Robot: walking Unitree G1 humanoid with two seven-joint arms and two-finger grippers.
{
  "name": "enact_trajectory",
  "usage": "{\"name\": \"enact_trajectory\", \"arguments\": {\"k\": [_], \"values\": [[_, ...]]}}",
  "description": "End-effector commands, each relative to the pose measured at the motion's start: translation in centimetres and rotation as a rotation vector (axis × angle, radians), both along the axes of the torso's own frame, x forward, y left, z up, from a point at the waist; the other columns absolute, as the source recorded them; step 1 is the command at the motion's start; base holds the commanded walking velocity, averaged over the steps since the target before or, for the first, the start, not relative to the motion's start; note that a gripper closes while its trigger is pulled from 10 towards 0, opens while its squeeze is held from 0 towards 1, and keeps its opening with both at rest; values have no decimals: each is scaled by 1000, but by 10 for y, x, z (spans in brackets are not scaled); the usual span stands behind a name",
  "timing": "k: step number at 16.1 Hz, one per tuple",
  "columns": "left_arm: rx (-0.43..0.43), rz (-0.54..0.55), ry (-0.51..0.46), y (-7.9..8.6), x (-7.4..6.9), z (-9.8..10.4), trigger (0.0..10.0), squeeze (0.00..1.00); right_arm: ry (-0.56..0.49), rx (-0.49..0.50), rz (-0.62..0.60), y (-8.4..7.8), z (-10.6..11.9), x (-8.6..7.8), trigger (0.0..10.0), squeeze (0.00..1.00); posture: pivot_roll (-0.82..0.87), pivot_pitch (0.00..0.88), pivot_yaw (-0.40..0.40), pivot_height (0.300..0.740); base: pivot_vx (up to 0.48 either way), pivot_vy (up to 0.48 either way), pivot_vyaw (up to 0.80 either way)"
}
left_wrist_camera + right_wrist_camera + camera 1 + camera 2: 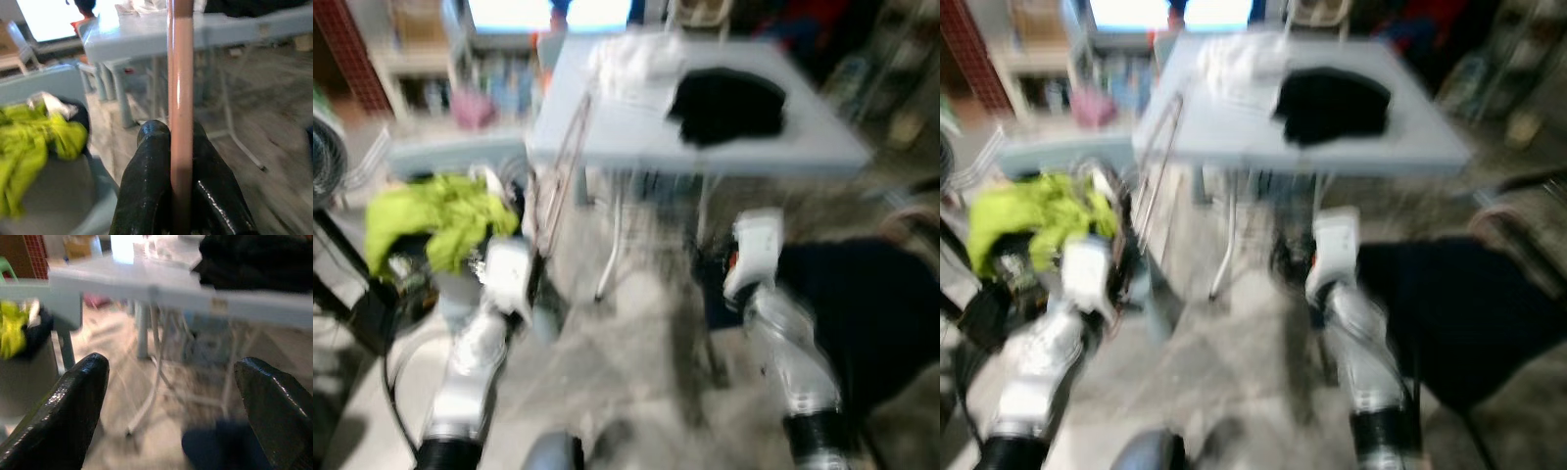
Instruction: Hang hanger
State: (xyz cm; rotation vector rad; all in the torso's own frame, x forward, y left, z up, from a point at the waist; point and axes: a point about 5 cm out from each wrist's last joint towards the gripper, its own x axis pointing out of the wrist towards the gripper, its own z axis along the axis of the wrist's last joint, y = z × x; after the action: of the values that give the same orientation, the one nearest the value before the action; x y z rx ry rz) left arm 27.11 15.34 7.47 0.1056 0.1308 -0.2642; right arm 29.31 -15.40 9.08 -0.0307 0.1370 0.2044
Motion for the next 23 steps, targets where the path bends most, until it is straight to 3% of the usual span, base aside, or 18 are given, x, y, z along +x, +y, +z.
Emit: {"name": "enact_trajectory", "arguments": {"k": [1, 3, 6, 7, 10, 13, 14, 15, 23], "values": [[-17, -7, -36, 0, 9, 13, 10000, 0, -58, 6, 12, 2, 13, 8, 10000, 0, -8, 1, -29, 740, 0, 0, 0], [-41, -43, -38, 0, 9, 14, 10000, 0, -46, 46, 65, 5, 15, 5, 10000, 0, -8, 1, -29, 740, 0, 480, 0], [-42, -45, -48, -1, 8, 15, 10000, 0, -53, 60, 59, 3, 18, 4, 10000, 0, -15, 0, -33, 740, 0, 392, 0], [-79, -60, -39, -3, 8, 15, 10000, 0, -38, 84, 58, 2, 16, 4, 10000, 0, -17, 0, -30, 740, 0, 371, 0], [-67, -54, -13, -2, 9, 12, 10000, 0, -26, 67, 5, -5, 14, 7, 10000, 0, -14, 0, -31, 740, 0, 480, 0], [-55, -63, -20, -3, 9, 12, 10000, 0, -48, 4, 39, 0, 13, 5, 10000, 0, -16, 0, -32, 740, 0, 480, 0], [-53, -68, -28, -3, 9, 13, 10000, 0, -30, 74, 62, 3, 12, 4, 10000, 0, -16, 0, -32, 740, 0, 480, 0], [-53, -68, -36, -3, 9, 14, 10000, 0, -37, 52, 48, 2, 13, 4, 10000, 0, -19, 0, -32, 740, 0, 480, 0], [-118, -106, -74, -2, 6, 21, 10000, 0, -54, 51, 28, -2, 17, 6, 10000, 0, -17, 0, -36, 740, 123, 35, 0]]}}
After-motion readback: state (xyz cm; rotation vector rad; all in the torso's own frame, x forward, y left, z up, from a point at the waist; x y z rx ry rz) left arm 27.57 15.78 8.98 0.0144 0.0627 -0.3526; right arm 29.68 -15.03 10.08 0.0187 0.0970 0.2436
